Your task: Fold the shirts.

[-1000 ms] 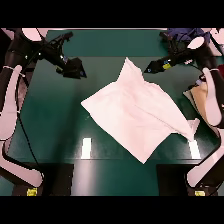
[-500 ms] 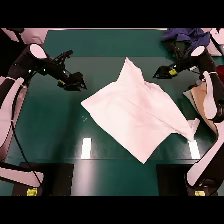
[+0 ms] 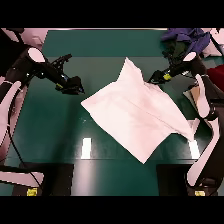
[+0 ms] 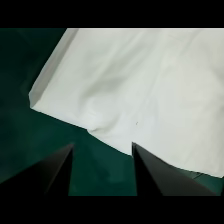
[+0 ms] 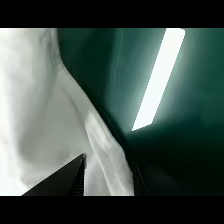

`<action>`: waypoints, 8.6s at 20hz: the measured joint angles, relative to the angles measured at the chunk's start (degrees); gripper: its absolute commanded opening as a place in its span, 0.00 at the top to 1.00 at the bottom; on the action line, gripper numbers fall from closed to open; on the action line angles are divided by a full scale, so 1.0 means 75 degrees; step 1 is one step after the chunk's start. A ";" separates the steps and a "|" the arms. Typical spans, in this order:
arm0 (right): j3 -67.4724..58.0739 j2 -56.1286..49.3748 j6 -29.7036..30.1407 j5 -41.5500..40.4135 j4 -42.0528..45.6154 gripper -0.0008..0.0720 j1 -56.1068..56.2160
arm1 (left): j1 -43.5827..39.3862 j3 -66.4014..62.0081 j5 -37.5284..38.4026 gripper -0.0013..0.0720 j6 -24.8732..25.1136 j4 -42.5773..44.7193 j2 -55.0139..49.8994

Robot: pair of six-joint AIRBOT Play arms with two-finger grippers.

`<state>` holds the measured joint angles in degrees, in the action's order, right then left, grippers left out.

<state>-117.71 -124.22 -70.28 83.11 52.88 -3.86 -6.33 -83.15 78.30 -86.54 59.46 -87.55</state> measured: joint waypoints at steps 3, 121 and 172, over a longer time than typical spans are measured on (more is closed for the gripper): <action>-0.0032 -0.0009 0.0090 0.0105 0.0079 0.96 0.0140 | 0.0280 0.0606 -0.0268 0.40 -0.0003 -0.0064 0.0210; 0.2911 0.5718 -0.1072 0.0466 0.2975 0.96 -0.0125 | -0.2798 -0.1411 -0.3191 0.39 0.1241 -0.2337 -0.2923; 0.1804 1.0631 -0.1941 -0.0189 0.4535 0.96 0.1119 | -0.0577 -0.4051 -0.0087 0.95 -0.1396 0.3462 0.4919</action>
<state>-104.18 -44.49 -84.84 81.69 86.89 4.54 -10.66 -113.54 77.65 -97.01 85.43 -50.65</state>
